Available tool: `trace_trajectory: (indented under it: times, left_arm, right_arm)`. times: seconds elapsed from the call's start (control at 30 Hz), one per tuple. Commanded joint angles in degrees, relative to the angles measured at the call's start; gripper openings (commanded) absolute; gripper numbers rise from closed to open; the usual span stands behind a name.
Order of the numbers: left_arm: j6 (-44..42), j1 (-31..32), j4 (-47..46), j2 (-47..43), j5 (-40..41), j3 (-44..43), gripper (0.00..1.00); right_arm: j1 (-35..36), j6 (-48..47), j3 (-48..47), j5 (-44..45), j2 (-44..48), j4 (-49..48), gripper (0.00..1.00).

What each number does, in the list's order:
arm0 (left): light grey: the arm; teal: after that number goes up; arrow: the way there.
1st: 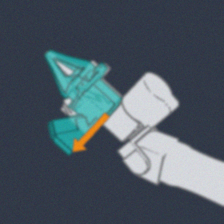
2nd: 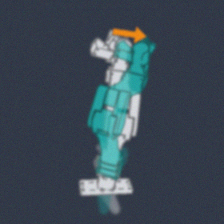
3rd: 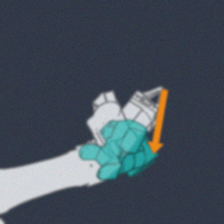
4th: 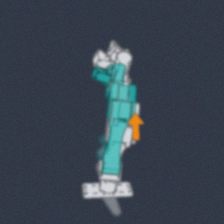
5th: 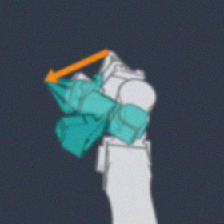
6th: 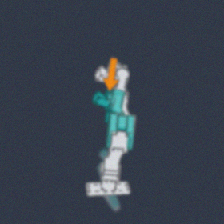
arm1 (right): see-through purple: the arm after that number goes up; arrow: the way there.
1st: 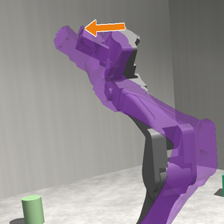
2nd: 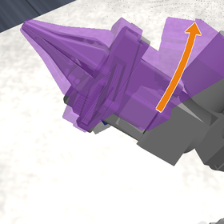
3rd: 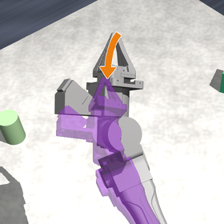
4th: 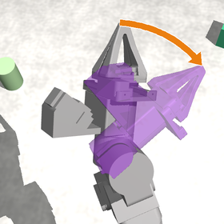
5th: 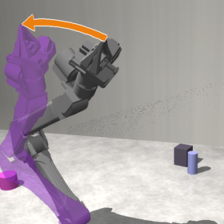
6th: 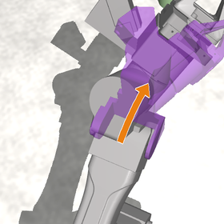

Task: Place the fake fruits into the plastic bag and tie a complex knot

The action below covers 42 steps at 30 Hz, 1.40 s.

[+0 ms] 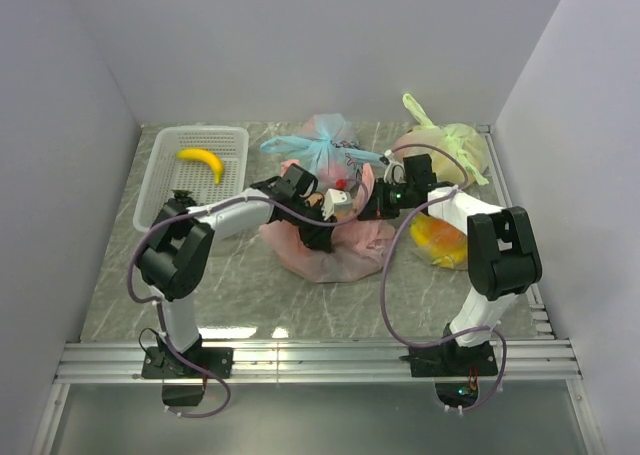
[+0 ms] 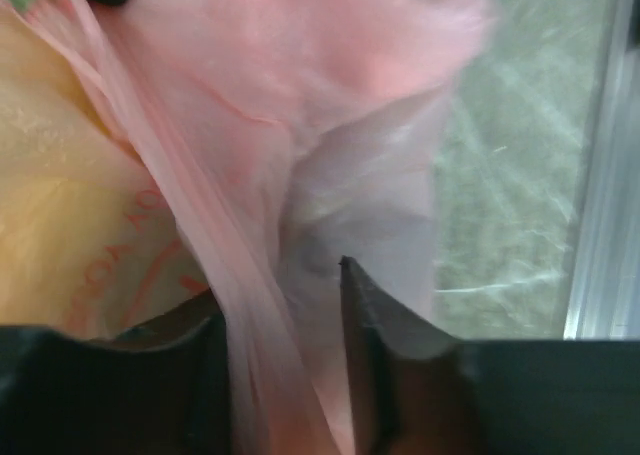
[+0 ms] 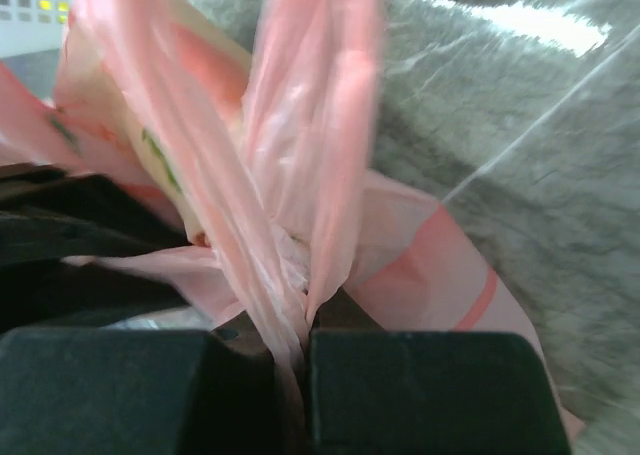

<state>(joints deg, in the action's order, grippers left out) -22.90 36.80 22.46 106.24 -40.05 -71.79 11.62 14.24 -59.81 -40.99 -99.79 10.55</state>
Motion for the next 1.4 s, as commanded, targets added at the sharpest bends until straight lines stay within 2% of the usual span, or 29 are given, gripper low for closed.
trace_trajectory:
  times: [0.0, 0.03, 0.17, 0.23, 0.27, 0.43, 0.47, 0.5, 0.57, 0.63, 0.7, 0.83, 0.97, 1.1, 1.13, 1.17, 1.2, 1.23, 1.27, 1.3, 1.33, 1.37]
  left_arm:
    - [1.62, 0.21, 9.61, -8.58, -4.41, -7.03, 0.42]
    - [2.5, 0.21, 10.58, -9.46, -4.07, -8.61, 0.48]
    - [4.17, -1.28, 15.23, -12.98, -3.01, -17.57, 0.56]
    - [5.83, -3.83, 15.69, -14.82, -6.59, -19.96, 0.93]
    - [6.8, -4.62, 14.38, -16.57, -7.57, -21.27, 0.99]
    - [18.13, -10.59, 5.68, -22.9, -1.98, -21.99, 0.99]
    - [19.45, -11.65, 4.62, -25.18, 3.09, -20.6, 0.99]
    - [20.42, -13.75, 3.66, -26.24, 4.7, -19.54, 0.99]
    - [18.77, -16.22, 4.69, -27.48, 6.29, -17.0, 0.99]
    - [21.91, -19.56, 4.88, -26.7, 7.62, -17.07, 0.99]
    - [29.36, -22.8, 3.74, -24.42, 6.75, -17.77, 0.99]
    - [28.52, -23.09, 4.44, -21.42, 2.18, -19.88, 0.99]
    - [28.6, -23.35, -0.29, -21.42, -0.63, -15.85, 0.99]
    - [29.4, -23.44, -0.84, -19.14, -7.57, -14.79, 0.99]
    - [29.31, -23.44, -1.01, -18.79, -9.85, -14.17, 0.93]
    - [29.22, -23.61, -0.84, -18.7, -11.09, -13.91, 0.81]
    - [28.88, -23.7, 0.21, -18.52, -12.14, -13.73, 0.54]
    - [28.7, -23.7, 1.35, -18.35, -13.98, -13.99, 0.41]
    - [27.48, -23.79, 4.23, -17.74, -14.7, -14.34, 0.15]
    - [27.2, -23.79, 5.22, -17.56, -14.79, -14.6, 0.04]
    - [27.2, -23.79, 6.1, -17.47, -14.79, -14.78, 0.0]
    - [26.68, -23.88, 6.72, -17.55, -14.7, -14.7, 0.0]
  right_arm:
    - [-0.63, -6.85, -3.2, 5.57, 1.17, 0.61, 0.0]
    - [-0.46, -8.16, -3.9, 5.57, 1.44, 1.05, 0.0]
    - [0.34, -10.63, -4.35, 5.4, 3.11, 2.11, 0.0]
    - [0.69, -11.86, -4.44, 5.4, 3.72, 3.16, 0.0]
    - [0.69, -12.3, -4.26, 5.31, 3.98, 3.25, 0.01]
    - [1.74, -13.71, -3.73, 5.57, 5.48, 3.25, 0.04]
    - [1.74, -13.71, -3.73, 5.49, 5.74, 3.34, 0.06]
    - [2.35, -15.37, -3.73, 5.57, 5.92, 3.34, 0.07]
    - [2.79, -16.17, -3.56, 5.92, 6.53, 3.17, 0.08]
    - [3.5, -17.75, -3.03, 6.62, 7.41, 3.08, 0.09]
    - [4.02, -19.33, -2.51, 6.98, 7.94, 3.08, 0.09]
    - [4.9, -20.92, -2.15, 6.98, 8.56, 3.43, 0.1]
    - [6.22, -22.41, -1.54, 7.77, 9.35, 2.47, 0.11]
    - [6.66, -22.85, -2.15, 8.12, 9.52, 2.64, 0.11]
    - [6.58, -22.94, -2.33, 8.64, 9.44, 2.81, 0.12]
    - [6.58, -22.94, -2.68, 8.91, 9.35, 3.07, 0.12]
    - [6.58, -22.94, -3.2, 9.26, 9.26, 3.34, 0.12]
    - [6.49, -22.94, -3.55, 9.35, 9.26, 3.51, 0.12]
    - [6.4, -22.59, -4.43, 9.61, 9.52, 4.3, 0.17]
    - [6.23, -22.42, -4.96, 9.88, 9.87, 4.83, 0.22]
    - [6.22, -22.41, -5.57, 10.14, 10.4, 5.44, 0.28]
    - [5.96, -22.5, -6.01, 10.23, 11.1, 6.58, 0.42]
